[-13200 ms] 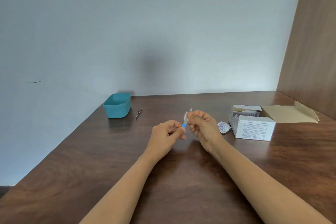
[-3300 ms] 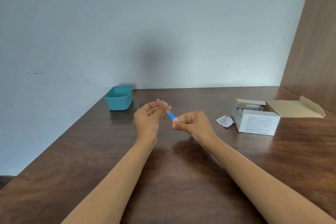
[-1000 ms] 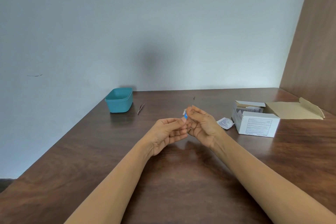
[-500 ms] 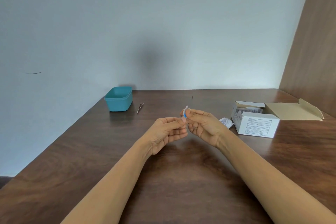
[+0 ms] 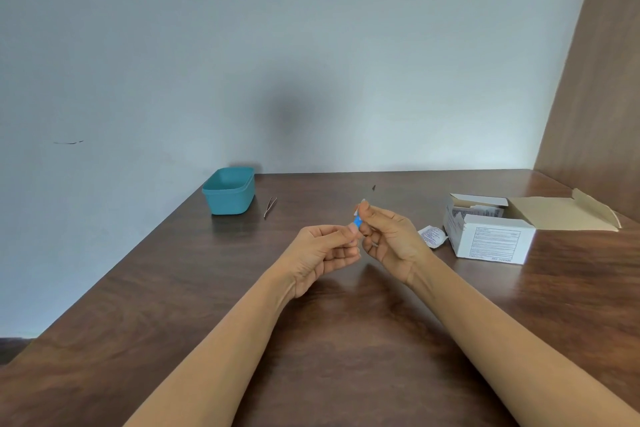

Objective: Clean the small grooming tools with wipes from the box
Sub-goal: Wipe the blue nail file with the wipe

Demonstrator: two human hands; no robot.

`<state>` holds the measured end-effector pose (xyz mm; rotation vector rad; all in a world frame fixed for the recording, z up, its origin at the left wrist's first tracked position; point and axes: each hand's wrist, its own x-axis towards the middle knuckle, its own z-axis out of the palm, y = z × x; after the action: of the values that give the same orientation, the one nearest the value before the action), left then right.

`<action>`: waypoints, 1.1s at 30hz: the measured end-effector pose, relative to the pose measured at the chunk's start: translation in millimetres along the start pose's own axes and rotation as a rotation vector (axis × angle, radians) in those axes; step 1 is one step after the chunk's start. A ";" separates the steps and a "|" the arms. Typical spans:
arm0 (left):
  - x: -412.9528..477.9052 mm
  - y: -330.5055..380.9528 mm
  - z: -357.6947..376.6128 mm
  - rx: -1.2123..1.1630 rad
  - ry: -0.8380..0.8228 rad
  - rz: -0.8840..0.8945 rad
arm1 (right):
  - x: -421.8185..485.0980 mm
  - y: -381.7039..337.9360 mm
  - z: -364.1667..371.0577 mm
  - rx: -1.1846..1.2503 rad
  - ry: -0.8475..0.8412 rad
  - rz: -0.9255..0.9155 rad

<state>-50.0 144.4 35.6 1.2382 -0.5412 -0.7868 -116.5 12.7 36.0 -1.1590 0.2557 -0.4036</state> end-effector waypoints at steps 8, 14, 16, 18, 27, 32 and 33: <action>0.0 -1.0 3.8 0.010 -0.025 -0.024 | 3.1 -2.4 -1.4 0.134 0.121 -0.041; 0.3 -1.1 2.1 0.059 0.042 0.034 | 2.0 -1.3 -0.2 0.068 0.115 -0.080; 1.0 -2.4 1.8 0.073 0.087 0.056 | 2.1 -1.3 -1.5 0.007 0.099 -0.066; 0.7 -2.8 1.9 0.074 0.104 0.065 | 1.5 0.6 -2.8 -0.067 0.077 -0.030; -1.8 -1.6 5.8 0.057 0.020 0.016 | 3.3 -7.5 -6.3 0.104 0.075 -0.002; -2.5 -0.4 6.9 0.052 0.021 0.018 | 3.6 -5.8 -4.2 0.182 0.113 -0.010; -2.9 0.1 6.8 0.052 0.016 0.019 | 3.7 -5.7 -3.2 0.201 0.112 -0.009</action>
<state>-56.9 142.4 37.7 1.2842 -0.5622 -0.7509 -115.5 6.5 40.1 -0.9424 0.3000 -0.4916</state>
